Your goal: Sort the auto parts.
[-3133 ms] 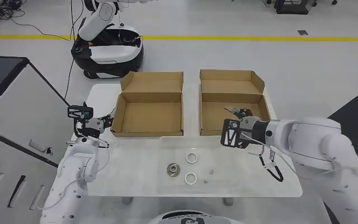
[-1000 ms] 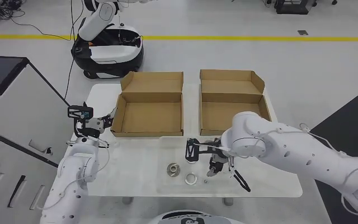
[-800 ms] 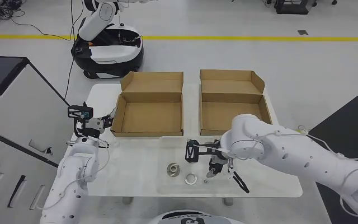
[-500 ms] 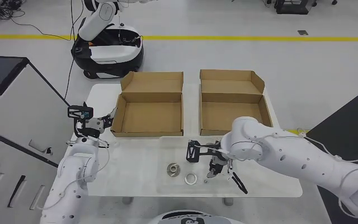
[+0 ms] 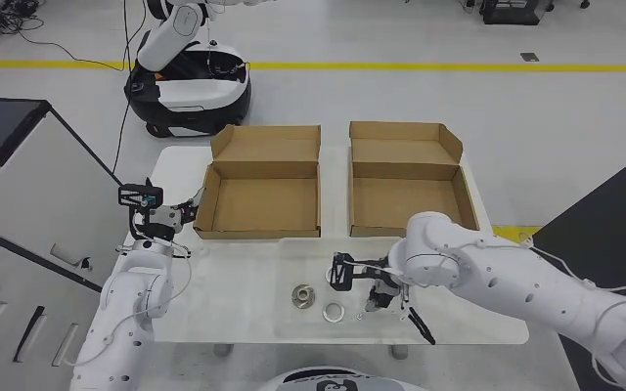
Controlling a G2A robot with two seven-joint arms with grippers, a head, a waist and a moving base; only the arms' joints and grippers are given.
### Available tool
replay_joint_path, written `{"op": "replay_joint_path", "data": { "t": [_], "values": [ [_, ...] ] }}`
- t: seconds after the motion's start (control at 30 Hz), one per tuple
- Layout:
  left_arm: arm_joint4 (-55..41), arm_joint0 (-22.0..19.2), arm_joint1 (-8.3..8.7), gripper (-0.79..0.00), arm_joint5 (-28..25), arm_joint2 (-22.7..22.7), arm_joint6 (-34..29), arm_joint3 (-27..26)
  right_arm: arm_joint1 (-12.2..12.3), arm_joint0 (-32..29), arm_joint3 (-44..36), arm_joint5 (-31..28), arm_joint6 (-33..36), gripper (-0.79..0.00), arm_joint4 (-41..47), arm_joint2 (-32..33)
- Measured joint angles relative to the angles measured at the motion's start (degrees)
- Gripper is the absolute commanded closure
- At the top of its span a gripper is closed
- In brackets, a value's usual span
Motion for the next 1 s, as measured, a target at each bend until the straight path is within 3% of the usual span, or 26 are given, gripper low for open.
{"op": "replay_joint_path", "data": {
  "t": [0.2, 0.63, 1.0],
  "values": [
    [0.0, 0.0, 0.0, -0.785, 0.0, 0.0, 0.0, 0.0, 0.1, -0.9, 0.0, 0.0, -0.1, -0.391, -0.1, 0.8],
    [0.0, 0.0, 0.0, -0.785, 0.0, 0.0, 0.0, 0.0, -0.5, -3.0, 0.5, 0.9, -0.7, -0.382, -1.3, 0.7],
    [0.0, 0.0, 0.0, -0.785, 0.0, 0.0, 0.0, 0.0, -0.9, -3.8, 1.4, 0.3, -0.7, -0.311, -2.4, 1.5]
  ]
}}
